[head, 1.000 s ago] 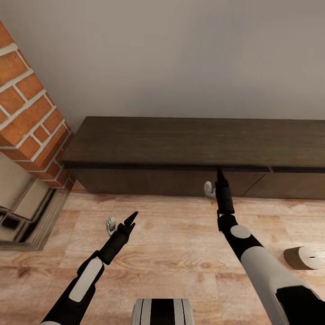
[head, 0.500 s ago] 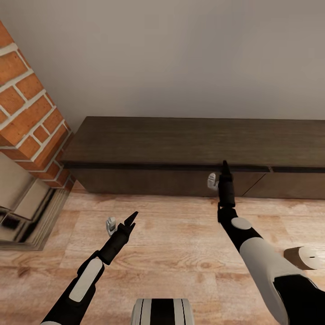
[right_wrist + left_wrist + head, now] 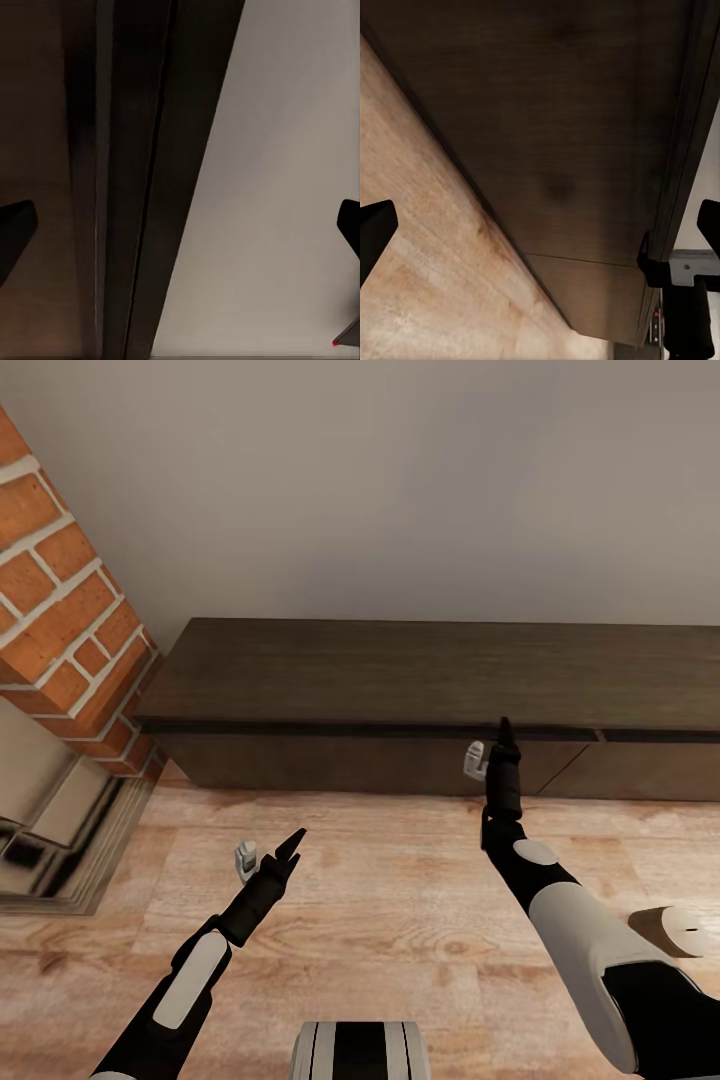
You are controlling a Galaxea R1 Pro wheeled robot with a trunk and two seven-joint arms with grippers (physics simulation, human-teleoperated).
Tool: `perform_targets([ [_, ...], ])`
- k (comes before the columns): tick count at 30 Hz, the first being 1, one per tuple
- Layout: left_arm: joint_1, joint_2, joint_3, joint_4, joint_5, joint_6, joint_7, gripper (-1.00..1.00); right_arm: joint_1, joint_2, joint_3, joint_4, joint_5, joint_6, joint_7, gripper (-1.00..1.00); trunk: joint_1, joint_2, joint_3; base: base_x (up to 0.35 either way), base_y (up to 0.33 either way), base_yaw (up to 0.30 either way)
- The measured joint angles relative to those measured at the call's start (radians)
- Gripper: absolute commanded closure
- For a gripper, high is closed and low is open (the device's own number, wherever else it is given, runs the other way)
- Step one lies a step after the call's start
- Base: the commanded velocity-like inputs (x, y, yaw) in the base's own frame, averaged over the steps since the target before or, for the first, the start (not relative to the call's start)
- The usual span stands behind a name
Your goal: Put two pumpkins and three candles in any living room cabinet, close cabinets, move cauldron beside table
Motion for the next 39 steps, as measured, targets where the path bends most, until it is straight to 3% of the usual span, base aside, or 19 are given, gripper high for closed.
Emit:
perform_targets([
  [2, 0.0, 0.0, 0.0, 0.0, 0.0, 0.0, 0.0, -1.0, 0.0, 0.002, 0.0, 0.0, -0.006, 0.0, 0.0, -1.0, 0.0, 0.0, 0.0, 0.0, 0.0, 0.0],
  [6, 0.0, 0.0, 0.0, 0.0, 0.0, 0.0, 0.0, -1.0, 0.0, 0.035, 0.0, 0.0, -0.012, 0.004, -0.003, -1.0, 0.0, 0.0, 0.0, 0.0, 0.0, 0.0],
  [8, 0.0, 0.0, 0.0, 0.0, 0.0, 0.0, 0.0, -1.0, 0.0, 0.056, -0.001, 0.002, -0.013, 0.006, -0.005, -1.0, 0.0, 0.0, 0.0, 0.0, 0.0, 0.0],
  [9, 0.0, 0.0, 0.0, 0.0, 0.0, 0.0, 0.0, -1.0, 0.0, 0.094, 0.001, 0.007, -0.013, 0.011, -0.008, -1.0, 0.0, 0.0, 0.0, 0.0, 0.0, 0.0],
  [12, 0.0, 0.0, 0.0, 0.0, 0.0, 0.0, 0.0, -1.0, 0.0, 0.118, 0.0, 0.017, -0.014, 0.013, -0.01, -1.0, 0.0, 0.0, 0.0, 0.0, 0.0, 0.0],
  [39, 0.0, -0.001, -0.003, -0.008, -0.003, -0.002, 0.0, -1.0, 0.0, 0.111, -0.001, 0.024, -0.012, 0.012, -0.011, -1.0, 0.0, 0.0, 0.0, -0.005, 0.0, 0.0],
])
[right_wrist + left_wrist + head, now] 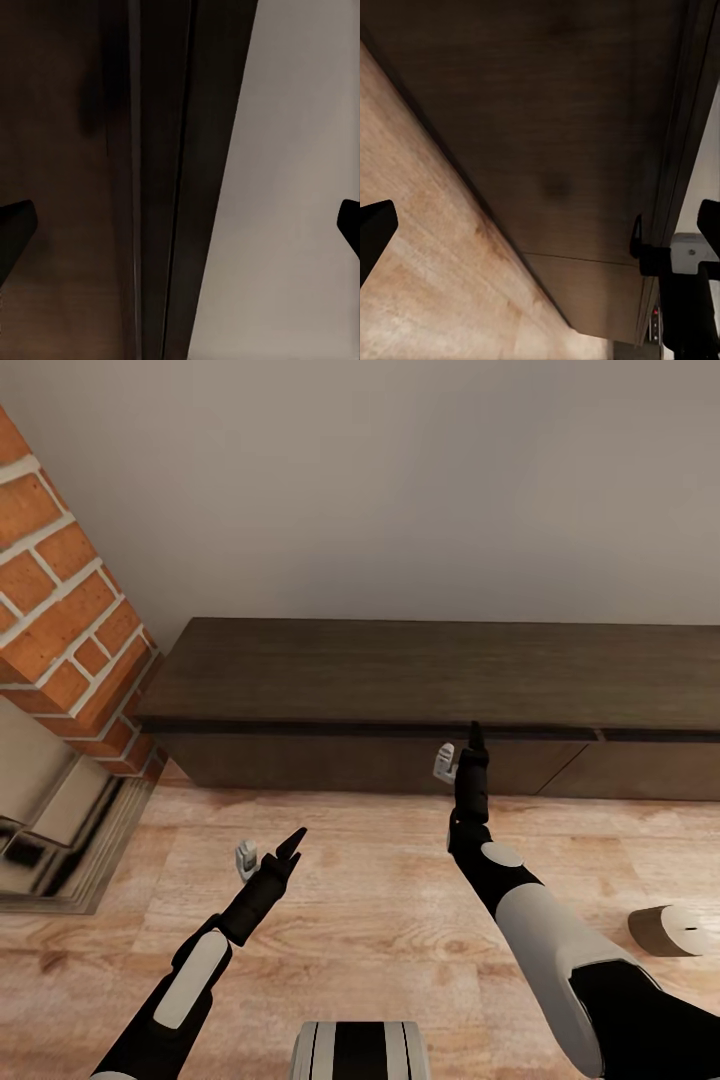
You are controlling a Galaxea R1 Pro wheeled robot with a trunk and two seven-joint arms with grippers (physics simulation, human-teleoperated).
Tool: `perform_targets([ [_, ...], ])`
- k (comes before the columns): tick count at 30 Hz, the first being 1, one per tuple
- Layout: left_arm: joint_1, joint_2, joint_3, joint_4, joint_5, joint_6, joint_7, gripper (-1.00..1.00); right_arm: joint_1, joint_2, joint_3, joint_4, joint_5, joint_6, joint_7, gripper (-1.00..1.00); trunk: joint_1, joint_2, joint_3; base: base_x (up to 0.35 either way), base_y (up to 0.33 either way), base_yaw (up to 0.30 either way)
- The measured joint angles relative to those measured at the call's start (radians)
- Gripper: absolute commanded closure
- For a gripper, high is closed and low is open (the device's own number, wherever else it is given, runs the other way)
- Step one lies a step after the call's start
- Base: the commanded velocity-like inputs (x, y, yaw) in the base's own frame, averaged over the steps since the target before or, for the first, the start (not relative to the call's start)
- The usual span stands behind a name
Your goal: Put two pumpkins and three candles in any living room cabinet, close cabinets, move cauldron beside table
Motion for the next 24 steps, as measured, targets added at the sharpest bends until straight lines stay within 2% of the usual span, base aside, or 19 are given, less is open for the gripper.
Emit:
perform_targets([
  [14, 0.0, 0.001, 0.0, -0.005, 0.0, 0.0, 0.0, -1.0, 0.0, 0.006, 0.0, 0.0, -0.001, 0.0, 0.0, -1.0, -0.001, 0.0, 0.008, 0.0, 0.0, 0.0],
  [16, 0.0, 0.001, 0.0, -0.006, 0.0, 0.0, 0.0, -1.0, 0.0, 0.007, 0.0, -0.001, 0.0, 0.0, 0.0, -1.0, -0.002, 0.001, 0.015, 0.0, 0.0, 0.0],
  [24, 0.0, 0.001, 0.0, -0.006, 0.0, 0.001, 0.0, -1.0, 0.0, 0.008, 0.0, -0.001, -0.001, 0.0, 0.0, -1.0, -0.002, 0.001, 0.015, 0.0, 0.0, 0.0],
])
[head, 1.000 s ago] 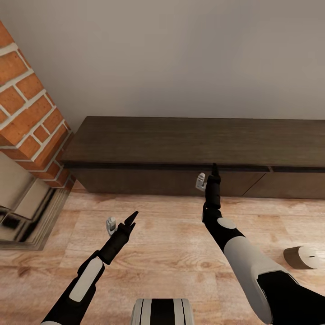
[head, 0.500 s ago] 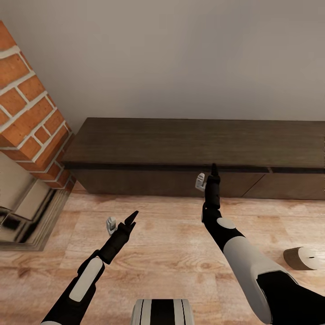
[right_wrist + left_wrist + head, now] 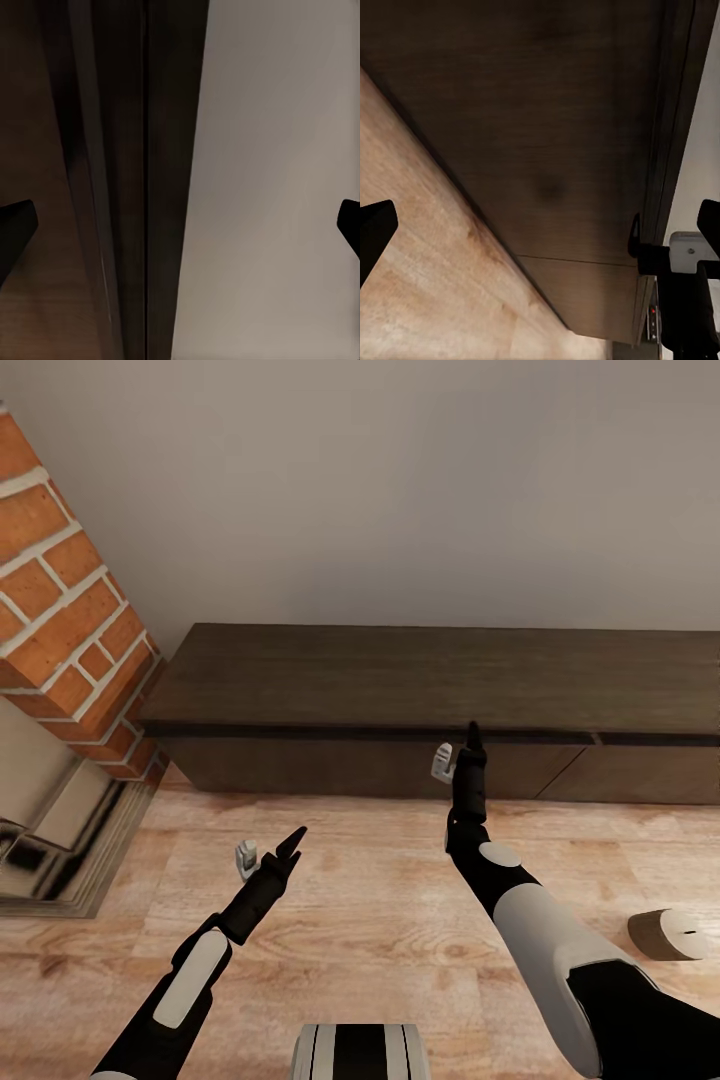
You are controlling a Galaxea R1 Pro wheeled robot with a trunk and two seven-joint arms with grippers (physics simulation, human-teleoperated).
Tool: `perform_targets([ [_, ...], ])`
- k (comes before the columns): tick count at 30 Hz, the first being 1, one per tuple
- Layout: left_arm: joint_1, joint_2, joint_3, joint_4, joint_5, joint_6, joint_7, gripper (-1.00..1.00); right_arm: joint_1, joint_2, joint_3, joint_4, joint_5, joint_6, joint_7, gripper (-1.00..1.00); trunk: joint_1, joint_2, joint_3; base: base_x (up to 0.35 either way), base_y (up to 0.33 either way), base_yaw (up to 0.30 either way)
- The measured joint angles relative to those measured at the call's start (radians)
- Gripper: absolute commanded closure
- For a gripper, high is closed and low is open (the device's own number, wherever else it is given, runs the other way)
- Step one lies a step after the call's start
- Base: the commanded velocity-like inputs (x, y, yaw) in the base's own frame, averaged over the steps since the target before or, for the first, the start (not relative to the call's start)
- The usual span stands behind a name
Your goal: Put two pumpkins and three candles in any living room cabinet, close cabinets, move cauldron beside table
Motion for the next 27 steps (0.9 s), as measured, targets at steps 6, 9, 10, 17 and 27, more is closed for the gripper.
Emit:
perform_targets([
  [6, 0.0, -0.001, -0.001, -0.001, 0.0, 0.0, 0.0, -1.0, 0.0, -0.001, 0.0, 0.0, 0.0, 0.0, 0.0, -1.0, 0.0, 0.0, 0.0, 0.0, 0.0, 0.0],
  [9, 0.0, -0.001, -0.002, -0.002, 0.0, -0.001, 0.0, -1.0, 0.0, 0.0, 0.0, 0.0, 0.0, 0.0, 0.0, -1.0, 0.001, 0.0, -0.004, 0.0, 0.0, 0.0],
  [10, 0.0, -0.001, -0.002, -0.004, 0.0, 0.0, 0.0, -1.0, 0.0, 0.0, 0.0, 0.0, 0.0, 0.0, 0.0, -1.0, 0.001, 0.0, -0.008, 0.0, 0.0, 0.0],
  [17, 0.0, 0.0, -0.002, -0.007, 0.0, 0.0, 0.0, -1.0, 0.0, 0.0, 0.0, 0.0, 0.0, 0.0, 0.0, -1.0, 0.002, -0.001, -0.019, 0.0, 0.0, 0.0],
  [27, 0.0, 0.0, -0.002, -0.008, 0.0, 0.0, 0.0, -1.0, 0.0, 0.0, 0.0, 0.0, 0.0, -0.002, -0.002, -1.0, 0.005, -0.003, -0.046, 0.0, 0.0, 0.0],
])
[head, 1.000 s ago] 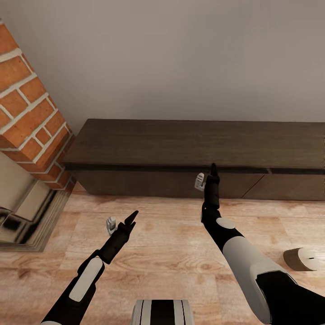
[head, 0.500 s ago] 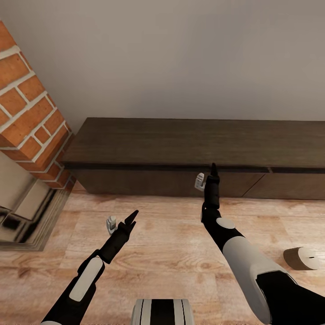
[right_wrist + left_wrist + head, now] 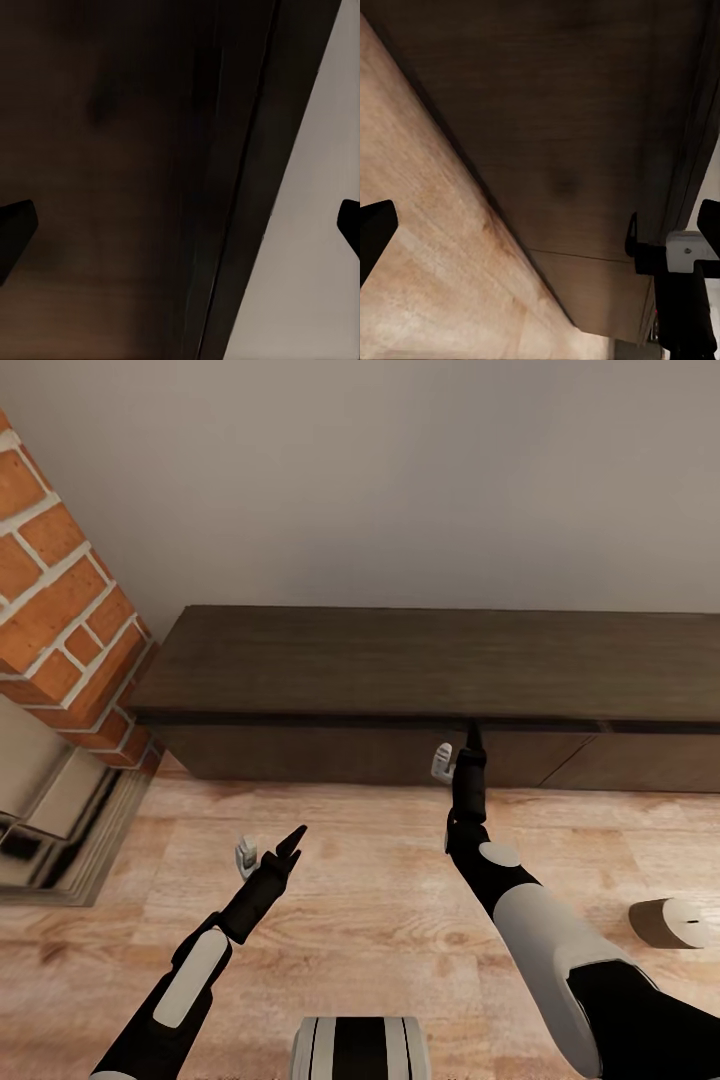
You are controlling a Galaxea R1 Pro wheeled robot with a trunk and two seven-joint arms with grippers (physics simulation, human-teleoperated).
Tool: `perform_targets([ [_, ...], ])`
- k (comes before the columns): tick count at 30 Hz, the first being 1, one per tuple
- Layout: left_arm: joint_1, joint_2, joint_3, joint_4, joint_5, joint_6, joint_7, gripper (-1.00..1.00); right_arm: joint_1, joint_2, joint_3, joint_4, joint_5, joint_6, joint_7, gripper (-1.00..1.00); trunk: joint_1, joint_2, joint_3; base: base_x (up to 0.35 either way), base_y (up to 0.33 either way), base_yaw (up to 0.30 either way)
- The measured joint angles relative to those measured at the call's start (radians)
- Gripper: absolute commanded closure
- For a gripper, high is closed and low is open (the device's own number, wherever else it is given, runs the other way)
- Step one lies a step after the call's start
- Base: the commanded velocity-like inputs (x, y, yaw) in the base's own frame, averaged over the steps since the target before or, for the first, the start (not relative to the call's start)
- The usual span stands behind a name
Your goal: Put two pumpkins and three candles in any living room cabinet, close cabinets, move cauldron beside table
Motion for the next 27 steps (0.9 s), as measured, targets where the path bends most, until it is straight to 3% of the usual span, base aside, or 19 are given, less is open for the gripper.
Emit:
perform_targets([
  [27, 0.0, 0.001, 0.0, 0.0, 0.0, 0.0, 0.0, -1.0, -0.012, -0.008, 0.0, 0.002, 0.0, 0.003, -0.027, -1.0, 0.0, 0.0, -0.004, 0.006, 0.0, 0.0],
])
